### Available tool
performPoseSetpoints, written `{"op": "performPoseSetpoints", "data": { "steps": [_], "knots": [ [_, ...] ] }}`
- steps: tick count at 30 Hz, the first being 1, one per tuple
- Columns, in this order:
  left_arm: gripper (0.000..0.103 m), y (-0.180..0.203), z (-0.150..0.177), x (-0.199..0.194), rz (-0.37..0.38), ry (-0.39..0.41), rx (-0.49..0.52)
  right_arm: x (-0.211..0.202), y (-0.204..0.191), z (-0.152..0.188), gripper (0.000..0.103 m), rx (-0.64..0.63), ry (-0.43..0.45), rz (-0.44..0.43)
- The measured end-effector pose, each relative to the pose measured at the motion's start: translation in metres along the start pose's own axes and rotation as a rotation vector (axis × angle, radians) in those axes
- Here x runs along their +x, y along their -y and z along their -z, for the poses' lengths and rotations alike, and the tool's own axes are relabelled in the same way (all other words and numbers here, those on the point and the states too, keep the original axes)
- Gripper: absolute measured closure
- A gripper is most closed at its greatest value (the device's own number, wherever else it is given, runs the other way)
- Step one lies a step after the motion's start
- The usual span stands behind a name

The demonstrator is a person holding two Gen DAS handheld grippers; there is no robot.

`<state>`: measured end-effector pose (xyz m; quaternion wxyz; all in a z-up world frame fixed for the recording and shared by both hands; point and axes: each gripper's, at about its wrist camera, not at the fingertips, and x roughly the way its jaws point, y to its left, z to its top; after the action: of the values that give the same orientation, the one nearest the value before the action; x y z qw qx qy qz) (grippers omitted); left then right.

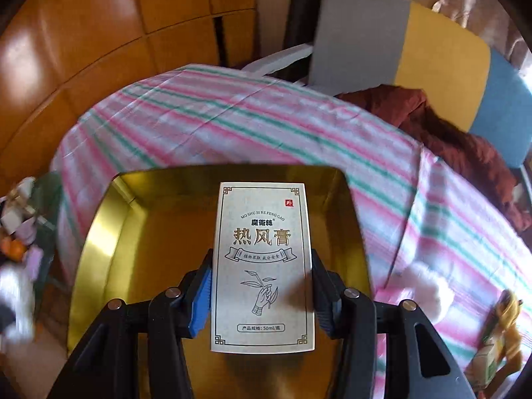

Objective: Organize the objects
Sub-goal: 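Lower the white box and cotton ball into the gold tray and open both grippers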

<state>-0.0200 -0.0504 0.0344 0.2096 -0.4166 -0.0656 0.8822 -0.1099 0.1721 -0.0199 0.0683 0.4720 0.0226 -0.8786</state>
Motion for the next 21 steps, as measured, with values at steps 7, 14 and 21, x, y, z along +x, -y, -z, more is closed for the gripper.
{"op": "performPoseSetpoints", "data": {
  "steps": [7,14,21],
  "knots": [
    [0.040,0.010,0.004,0.038,0.053,-0.034,-0.036,-0.012,0.009,0.016,0.036,0.007,-0.002,-0.011],
    [0.025,0.013,0.028,0.058,0.060,-0.034,-0.056,-0.023,0.024,0.050,0.036,0.073,-0.008,-0.033],
    [0.022,0.005,0.039,0.063,0.078,0.047,-0.168,-0.041,0.030,0.066,0.036,0.107,0.019,-0.041]
  ]
}}
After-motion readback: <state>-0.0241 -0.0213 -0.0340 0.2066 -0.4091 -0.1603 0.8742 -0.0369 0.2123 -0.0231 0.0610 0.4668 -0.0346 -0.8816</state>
